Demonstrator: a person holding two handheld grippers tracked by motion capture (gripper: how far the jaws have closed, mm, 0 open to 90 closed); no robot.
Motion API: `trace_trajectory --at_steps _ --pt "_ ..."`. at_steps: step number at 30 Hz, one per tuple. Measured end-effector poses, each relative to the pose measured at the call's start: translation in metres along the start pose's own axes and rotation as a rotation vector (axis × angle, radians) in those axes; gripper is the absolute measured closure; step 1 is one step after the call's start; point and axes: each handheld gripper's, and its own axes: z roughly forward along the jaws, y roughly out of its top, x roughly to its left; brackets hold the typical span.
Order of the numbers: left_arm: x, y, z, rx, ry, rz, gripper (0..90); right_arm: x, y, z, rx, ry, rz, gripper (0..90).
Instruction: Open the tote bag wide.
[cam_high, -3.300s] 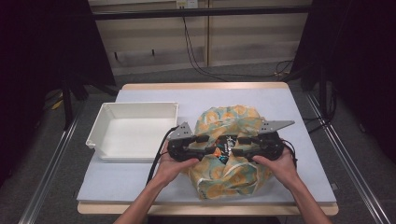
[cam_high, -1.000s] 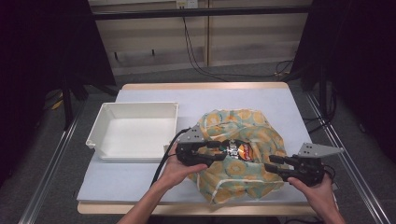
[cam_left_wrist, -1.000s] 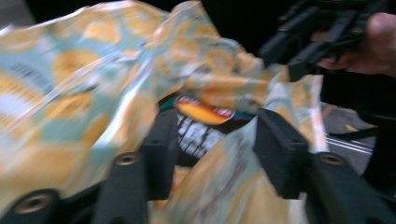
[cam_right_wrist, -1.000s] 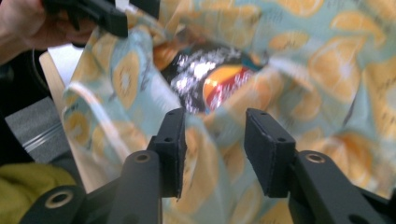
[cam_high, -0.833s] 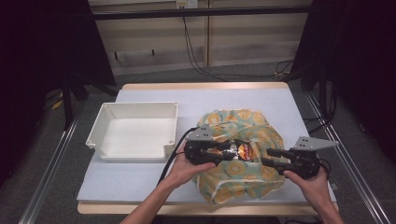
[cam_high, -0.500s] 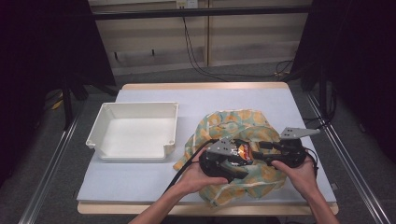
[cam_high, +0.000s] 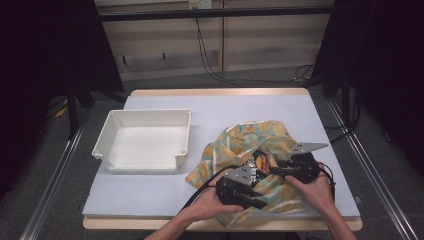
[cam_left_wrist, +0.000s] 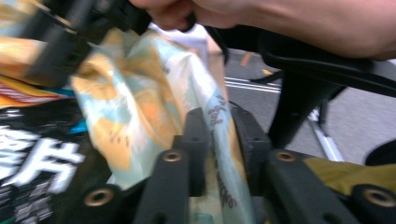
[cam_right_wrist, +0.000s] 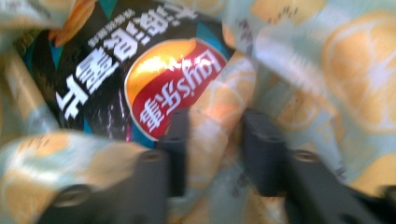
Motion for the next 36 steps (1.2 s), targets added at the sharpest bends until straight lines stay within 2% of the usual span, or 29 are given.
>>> trace_trajectory --at_steps 2,7,8,9,12,14,16,18,20,22,24,25,26,29,34,36 --pt "0.003 0.001 -0.008 -0.031 0.026 -0.019 71.5 0.001 -0.003 -0.004 0.002 -0.008 -0.007 82.4" --pt "0.016 0.005 -0.025 -0.11 0.074 -0.072 69.6 -0.002 -0.016 -0.017 0.001 -0.025 0.001 85.6" --pt "0.019 0.006 -0.029 -0.127 0.094 -0.092 69.6 -0.003 -0.018 -0.018 0.007 -0.031 0.0 85.0" --pt "0.021 0.006 -0.031 -0.137 0.101 -0.096 69.7 -0.005 -0.024 -0.019 0.01 -0.042 0.007 83.7" --pt "0.026 0.009 -0.036 -0.157 0.108 -0.12 69.7 -0.008 -0.03 -0.02 0.022 -0.058 0.022 82.6" --pt "0.026 0.012 -0.041 -0.147 0.116 -0.105 69.6 -0.008 -0.032 -0.021 0.025 -0.059 0.022 80.7" --pt "0.026 0.017 -0.046 -0.157 0.128 -0.1 69.5 -0.008 -0.031 -0.025 0.013 -0.054 0.019 74.7" --pt "0.027 0.022 -0.052 -0.162 0.154 -0.109 70.9 -0.005 -0.028 -0.031 -0.02 -0.048 0.017 67.9" --pt "0.032 0.027 -0.057 -0.17 0.158 -0.114 71.1 -0.002 -0.024 -0.038 -0.053 -0.037 0.018 63.2" --pt "0.036 0.031 -0.059 -0.153 0.172 -0.113 72.8 0.001 -0.02 -0.046 -0.092 -0.024 0.019 59.3" --pt "0.04 0.034 -0.055 -0.115 0.185 -0.093 73.4 0.003 -0.015 -0.054 -0.127 -0.014 0.009 57.3" --pt "0.043 0.034 -0.051 -0.103 0.177 -0.097 73.5 0.004 -0.011 -0.058 -0.143 -0.009 0.006 57.1" --pt "0.045 0.033 -0.046 -0.077 0.191 -0.1 74.0 0.005 -0.009 -0.06 -0.158 -0.002 0.0 57.6" --pt "0.049 0.026 -0.032 -0.052 0.181 -0.11 74.0 0.01 -0.001 -0.062 -0.192 0.036 -0.015 63.7" --pt "0.05 0.019 -0.014 -0.008 0.171 -0.093 70.7 0.025 0.01 -0.048 -0.167 0.115 -0.066 67.7" --pt "0.05 0.017 -0.01 0.007 0.172 -0.094 67.5 0.028 0.01 -0.037 -0.127 0.142 -0.079 63.0"
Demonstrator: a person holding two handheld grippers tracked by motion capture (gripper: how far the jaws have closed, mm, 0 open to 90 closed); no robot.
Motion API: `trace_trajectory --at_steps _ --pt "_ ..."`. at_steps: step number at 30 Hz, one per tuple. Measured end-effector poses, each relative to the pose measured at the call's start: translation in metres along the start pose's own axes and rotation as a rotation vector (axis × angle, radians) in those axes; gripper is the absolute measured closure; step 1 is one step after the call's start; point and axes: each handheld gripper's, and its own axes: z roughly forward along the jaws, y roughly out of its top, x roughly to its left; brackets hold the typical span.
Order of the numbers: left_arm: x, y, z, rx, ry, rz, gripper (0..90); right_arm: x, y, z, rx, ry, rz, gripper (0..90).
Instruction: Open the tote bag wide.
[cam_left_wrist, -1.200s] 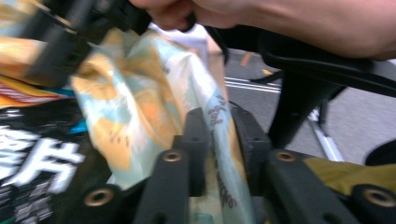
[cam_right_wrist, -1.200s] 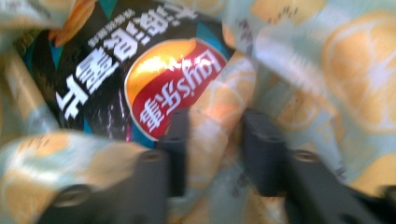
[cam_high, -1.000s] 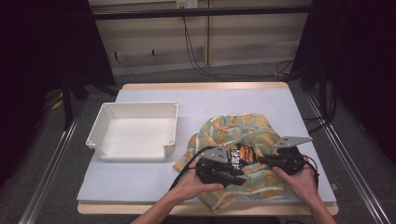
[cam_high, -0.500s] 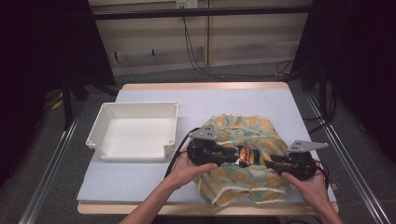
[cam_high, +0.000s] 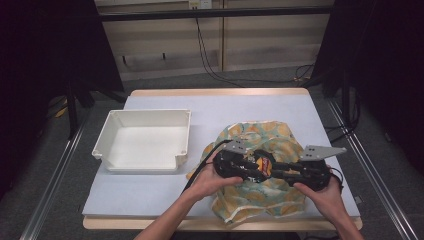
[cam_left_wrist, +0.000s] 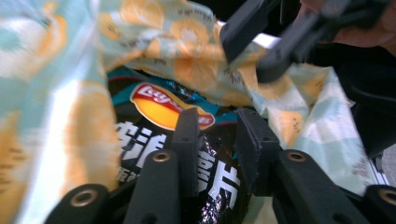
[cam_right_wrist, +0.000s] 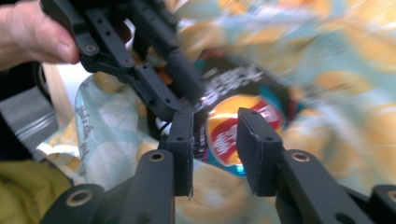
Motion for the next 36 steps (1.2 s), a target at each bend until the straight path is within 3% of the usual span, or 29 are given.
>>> trace_trajectory --at_steps 2,7,11,14,18,20,23,28,33,36 --pt "-0.001 -0.001 0.002 0.012 0.004 0.008 64.4 0.001 -0.005 0.01 0.04 0.028 -0.009 56.1" --pt "0.003 -0.003 0.004 0.031 0.024 0.011 60.5 0.003 -0.014 0.014 0.084 0.057 -0.025 46.9" --pt "0.002 -0.004 0.006 0.025 0.019 0.0 57.8 0.002 -0.024 0.019 0.124 0.049 -0.033 43.5" --pt "0.001 -0.004 0.007 0.034 0.057 0.02 57.6 0.003 -0.026 0.022 0.135 0.036 -0.058 51.3" --pt "0.0 -0.003 0.006 0.053 0.09 0.032 57.6 0.002 -0.026 0.014 0.122 0.046 -0.064 75.6" --pt "0.001 -0.003 0.007 0.038 0.088 0.028 57.3 0.003 -0.029 0.009 0.125 0.059 -0.077 82.8" --pt "0.001 -0.004 0.007 0.032 0.109 0.029 56.8 0.003 -0.034 0.003 0.119 0.064 -0.086 86.1" --pt "0.002 -0.005 0.007 0.027 0.108 0.027 56.7 0.001 -0.047 -0.002 0.134 0.052 -0.093 88.5" --pt "0.001 -0.004 0.007 0.031 0.097 0.034 56.8 -0.007 -0.061 -0.006 0.15 0.038 -0.046 89.4" --pt "0.0 -0.003 0.007 0.027 0.103 0.011 56.8 -0.007 -0.064 -0.003 0.157 0.032 -0.025 89.2"
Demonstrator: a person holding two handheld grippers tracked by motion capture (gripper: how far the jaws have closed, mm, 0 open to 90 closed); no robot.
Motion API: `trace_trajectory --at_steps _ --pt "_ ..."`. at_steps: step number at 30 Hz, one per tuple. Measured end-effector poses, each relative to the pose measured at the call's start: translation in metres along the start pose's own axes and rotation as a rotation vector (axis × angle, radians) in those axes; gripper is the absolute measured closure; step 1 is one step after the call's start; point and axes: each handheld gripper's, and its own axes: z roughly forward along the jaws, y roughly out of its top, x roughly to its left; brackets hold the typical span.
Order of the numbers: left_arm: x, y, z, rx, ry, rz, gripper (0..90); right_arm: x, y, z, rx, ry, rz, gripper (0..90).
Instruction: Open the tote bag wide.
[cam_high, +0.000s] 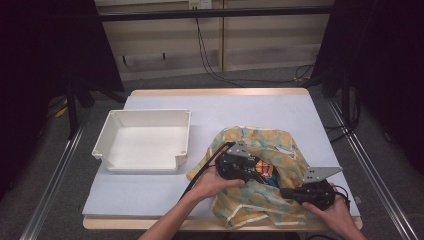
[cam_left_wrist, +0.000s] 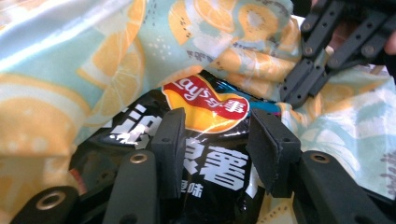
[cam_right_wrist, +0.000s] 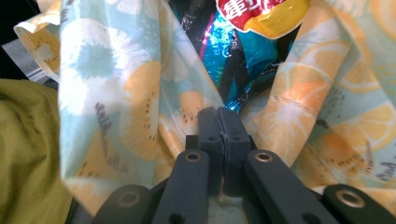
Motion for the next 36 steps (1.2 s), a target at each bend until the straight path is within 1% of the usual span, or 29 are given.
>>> trace_trajectory --at_steps 1,2,3,4,5,7,9,10,12,14,15,16,17,18,19,21,22,24,26,27,28,29,30,31,32,33,34,35,36 --pt "0.0 0.001 0.0 0.001 -0.007 -0.011 55.3 0.001 0.001 0.001 0.008 -0.005 -0.005 88.8" --pt "-0.001 0.002 -0.001 0.004 0.001 -0.012 54.6 0.001 0.002 0.0 0.003 -0.005 -0.001 88.3" --pt "-0.002 0.004 -0.002 0.013 0.0 -0.009 54.5 0.002 0.003 -0.001 -0.001 -0.001 -0.003 87.2" --pt "-0.003 0.006 -0.002 0.022 -0.014 0.006 54.5 0.003 0.004 -0.002 -0.008 0.006 -0.007 85.2" --pt "-0.005 0.009 -0.003 0.021 -0.023 0.014 56.8 0.004 0.006 -0.004 -0.017 0.013 -0.003 81.8" --pt "-0.007 0.015 -0.006 0.019 -0.046 0.022 59.7 0.004 0.008 -0.006 -0.026 0.011 -0.001 76.8" --pt "-0.009 0.021 -0.006 0.012 -0.063 0.046 65.7 0.005 0.01 -0.009 -0.043 0.015 0.007 71.4" --pt "-0.011 0.026 -0.005 0.017 -0.079 0.045 67.0 0.005 0.011 -0.01 -0.048 0.015 0.007 68.7" --pt "-0.011 0.033 -0.002 0.038 -0.084 0.066 68.8 0.005 0.015 -0.013 -0.064 0.005 0.019 62.0" --pt "-0.011 0.037 0.004 0.052 -0.083 0.076 68.7 0.005 0.017 -0.016 -0.079 0.003 0.018 59.1" --pt "-0.009 0.037 0.008 0.06 -0.083 0.072 67.6 0.006 0.017 -0.017 -0.085 -0.002 0.018 57.9" --pt "-0.009 0.037 0.011 0.073 -0.074 0.084 67.5 0.006 0.018 -0.018 -0.089 -0.007 0.021 57.7" --pt "-0.008 0.036 0.014 0.097 -0.056 0.093 66.8 0.006 0.017 -0.018 -0.095 -0.007 0.022 57.6" --pt "-0.007 0.035 0.017 0.105 -0.047 0.079 65.7 0.005 0.017 -0.019 -0.104 -0.004 0.022 57.0" --pt "-0.007 0.033 0.019 0.108 -0.045 0.078 63.8 0.005 0.017 -0.02 -0.109 -0.005 0.026 56.4" --pt "-0.008 0.029 0.023 0.137 -0.039 0.088 57.8 0.004 0.016 -0.021 -0.114 -0.01 0.027 54.7" --pt "-0.011 0.027 0.025 0.153 -0.037 0.112 55.2 0.004 0.016 -0.022 -0.117 -0.011 0.03 54.0" --pt "-0.015 0.026 0.025 0.156 -0.051 0.124 50.5 0.003 0.015 -0.023 -0.124 -0.017 0.035 53.2" --pt "-0.018 0.025 0.025 0.169 -0.056 0.144 47.9 0.001 0.015 -0.023 -0.126 -0.018 0.037 51.8" --pt "-0.021 0.023 0.025 0.168 -0.051 0.153 46.1 0.001 0.015 -0.024 -0.126 -0.021 0.039 51.1" --pt "-0.023 0.022 0.025 0.177 -0.056 0.179 45.7 0.001 0.015 -0.024 -0.127 -0.023 0.041 50.5" --pt "-0.025 0.02 0.025 0.18 -0.066 0.196 44.6 0.001 0.015 -0.024 -0.13 -0.024 0.044 49.4" --pt "-0.027 0.019 0.025 0.19 -0.056 0.214 44.2 0.0 0.015 -0.024 -0.13 -0.024 0.045 48.9" --pt "-0.029 0.018 0.025 0.191 -0.056 0.224 43.4 0.0 0.015 -0.023 -0.13 -0.026 0.046 48.6" --pt "-0.03 0.016 0.026 0.185 -0.054 0.232 40.6 0.0 0.015 -0.023 -0.129 -0.027 0.045 48.1" --pt "-0.03 0.015 0.027 0.188 -0.059 0.231 39.3 0.0 0.015 -0.022 -0.126 -0.026 0.046 47.5" --pt "-0.03 0.014 0.027 0.177 -0.061 0.233 37.8 0.0 0.015 -0.021 -0.125 -0.026 0.046 47.2" --pt "-0.031 0.014 0.027 0.182 -0.054 0.244 37.2 0.0 0.015 -0.02 -0.126 -0.028 0.046 46.8" --pt "-0.032 0.013 0.028 0.193 -0.032 0.27 37.3 0.0 0.015 -0.02 -0.124 -0.028 0.047 46.7"
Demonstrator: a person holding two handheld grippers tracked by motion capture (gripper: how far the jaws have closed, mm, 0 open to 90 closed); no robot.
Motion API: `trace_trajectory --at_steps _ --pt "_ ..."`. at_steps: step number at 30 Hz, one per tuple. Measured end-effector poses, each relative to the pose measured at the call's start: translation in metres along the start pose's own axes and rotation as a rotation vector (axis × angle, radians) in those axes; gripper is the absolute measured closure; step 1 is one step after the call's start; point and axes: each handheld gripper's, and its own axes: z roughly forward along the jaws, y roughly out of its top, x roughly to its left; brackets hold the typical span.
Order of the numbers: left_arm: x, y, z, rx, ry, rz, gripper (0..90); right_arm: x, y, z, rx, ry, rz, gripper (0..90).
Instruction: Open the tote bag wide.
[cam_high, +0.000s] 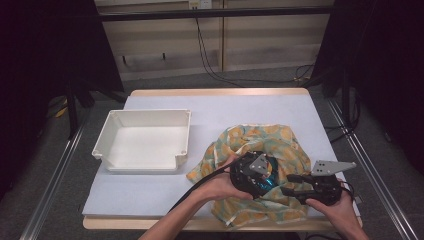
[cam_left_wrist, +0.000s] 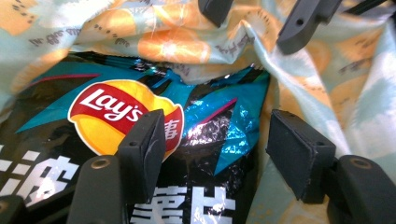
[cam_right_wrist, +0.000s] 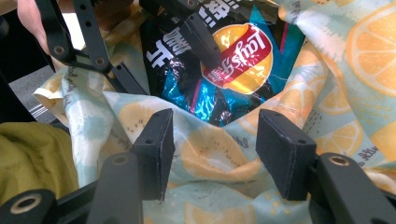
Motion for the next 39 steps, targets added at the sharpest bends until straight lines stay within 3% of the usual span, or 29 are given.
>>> trace_trajectory --at_steps 6,14,18,19,24,29,30,33,34,37,39 --pt "-0.004 0.0 0.006 0.007 0.02 0.015 38.0 0.0 0.0 0.001 -0.003 0.001 0.005 45.5" --pt "-0.013 -0.002 0.011 0.006 0.096 0.057 39.0 -0.001 -0.001 0.003 0.0 -0.003 0.007 45.1" --pt "-0.015 -0.003 0.013 -0.001 0.108 0.058 46.0 -0.001 -0.001 0.003 0.004 -0.004 0.008 44.7" --pt "-0.014 -0.004 0.013 0.005 0.098 0.054 53.4 -0.001 -0.001 0.004 0.005 -0.005 0.009 44.5" --pt "-0.012 -0.006 0.013 -0.002 0.113 0.018 70.3 0.0 -0.001 0.004 0.007 -0.001 0.009 44.7" --pt "-0.006 -0.007 0.008 -0.022 0.091 -0.032 87.7 0.0 -0.001 0.006 0.009 0.002 0.005 44.3" --pt "-0.001 -0.008 0.005 -0.036 0.07 -0.065 88.3 0.001 -0.001 0.006 0.01 0.002 0.006 44.4" --pt "0.001 -0.009 0.002 -0.059 0.057 -0.088 89.1 0.0 -0.001 0.006 0.009 0.001 0.007 44.4" --pt "0.004 -0.011 -0.001 -0.09 0.046 -0.117 89.2 0.0 -0.001 0.007 0.007 0.0 0.008 44.7" --pt "0.007 -0.012 -0.007 -0.114 0.035 -0.139 89.2 0.0 0.001 0.007 0.004 0.002 0.007 47.4" --pt "0.01 -0.012 -0.015 -0.161 0.027 -0.151 89.2 0.001 0.001 0.008 0.002 0.004 0.009 51.5"
